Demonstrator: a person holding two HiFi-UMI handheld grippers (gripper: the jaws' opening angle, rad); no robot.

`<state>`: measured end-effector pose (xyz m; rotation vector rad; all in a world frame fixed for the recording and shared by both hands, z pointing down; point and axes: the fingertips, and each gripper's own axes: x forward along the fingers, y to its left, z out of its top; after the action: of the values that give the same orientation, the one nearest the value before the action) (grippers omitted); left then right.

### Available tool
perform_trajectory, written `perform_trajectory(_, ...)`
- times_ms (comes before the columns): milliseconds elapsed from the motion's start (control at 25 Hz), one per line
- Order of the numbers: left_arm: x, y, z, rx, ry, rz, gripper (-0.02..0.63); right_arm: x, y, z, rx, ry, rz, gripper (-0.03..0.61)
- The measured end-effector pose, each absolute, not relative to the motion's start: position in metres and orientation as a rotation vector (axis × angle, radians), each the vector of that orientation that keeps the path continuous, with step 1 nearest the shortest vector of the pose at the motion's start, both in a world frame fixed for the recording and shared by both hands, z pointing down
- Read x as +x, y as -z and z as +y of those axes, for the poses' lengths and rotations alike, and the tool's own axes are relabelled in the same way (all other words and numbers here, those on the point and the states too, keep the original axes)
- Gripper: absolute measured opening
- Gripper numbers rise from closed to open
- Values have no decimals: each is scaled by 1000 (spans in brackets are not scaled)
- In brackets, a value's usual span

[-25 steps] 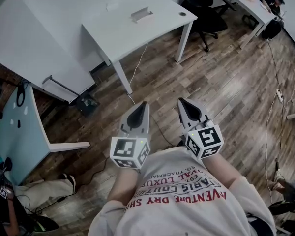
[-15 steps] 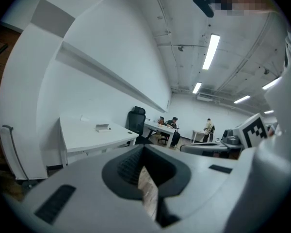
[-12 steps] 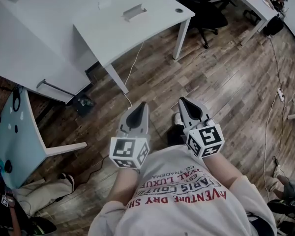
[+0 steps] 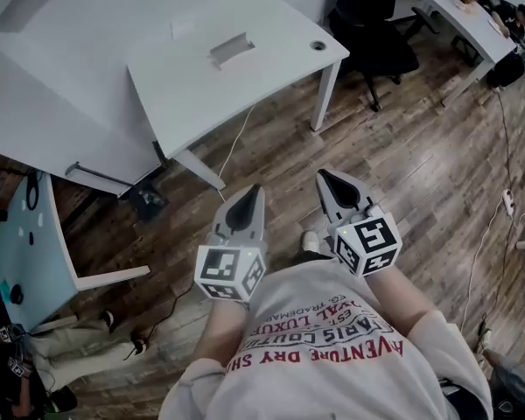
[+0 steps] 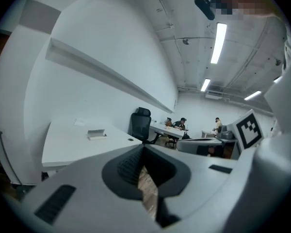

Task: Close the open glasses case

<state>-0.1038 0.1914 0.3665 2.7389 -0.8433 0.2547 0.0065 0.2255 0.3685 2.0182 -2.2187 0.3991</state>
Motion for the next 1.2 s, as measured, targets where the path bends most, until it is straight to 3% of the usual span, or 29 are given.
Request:
perform_trajectory(360,-43,-369,157,2681,-249,-923,-2,86,-380,205,1989,-463,-2222,12)
perform_trajectory(1200,3,-400,-25,2610,-274,-988,-2,139,-404,40,1944,-539,-2212,12)
